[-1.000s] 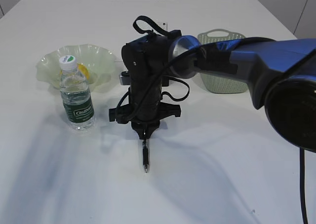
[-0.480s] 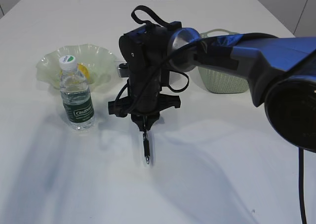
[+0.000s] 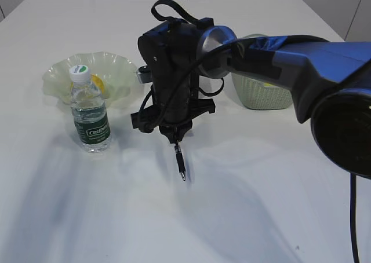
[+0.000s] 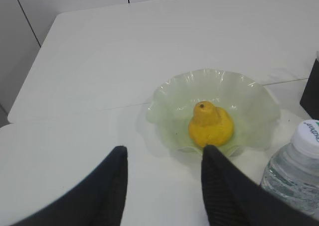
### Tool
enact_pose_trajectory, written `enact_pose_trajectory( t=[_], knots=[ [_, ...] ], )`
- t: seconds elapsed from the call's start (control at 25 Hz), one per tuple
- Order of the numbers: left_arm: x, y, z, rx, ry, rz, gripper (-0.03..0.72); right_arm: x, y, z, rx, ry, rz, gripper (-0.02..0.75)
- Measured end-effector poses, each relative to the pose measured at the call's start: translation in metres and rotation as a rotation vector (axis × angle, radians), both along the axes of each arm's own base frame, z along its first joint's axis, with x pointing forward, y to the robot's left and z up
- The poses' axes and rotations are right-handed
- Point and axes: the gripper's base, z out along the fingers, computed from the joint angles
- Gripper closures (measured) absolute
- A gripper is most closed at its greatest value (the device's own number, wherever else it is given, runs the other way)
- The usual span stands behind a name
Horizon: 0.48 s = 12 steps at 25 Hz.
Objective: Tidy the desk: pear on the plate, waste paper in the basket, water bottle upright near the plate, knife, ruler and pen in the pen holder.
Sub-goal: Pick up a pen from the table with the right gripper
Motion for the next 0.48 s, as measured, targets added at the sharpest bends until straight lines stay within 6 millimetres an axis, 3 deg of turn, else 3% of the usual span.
enact_pose_trajectory(
  t=[0.48],
  knots=[
    [0.0,0.0,0.0,0.0,0.0,0.0,0.347,0.0011,0.0,0.0055,-0.003,-0.023,0.051,0.667]
  ],
)
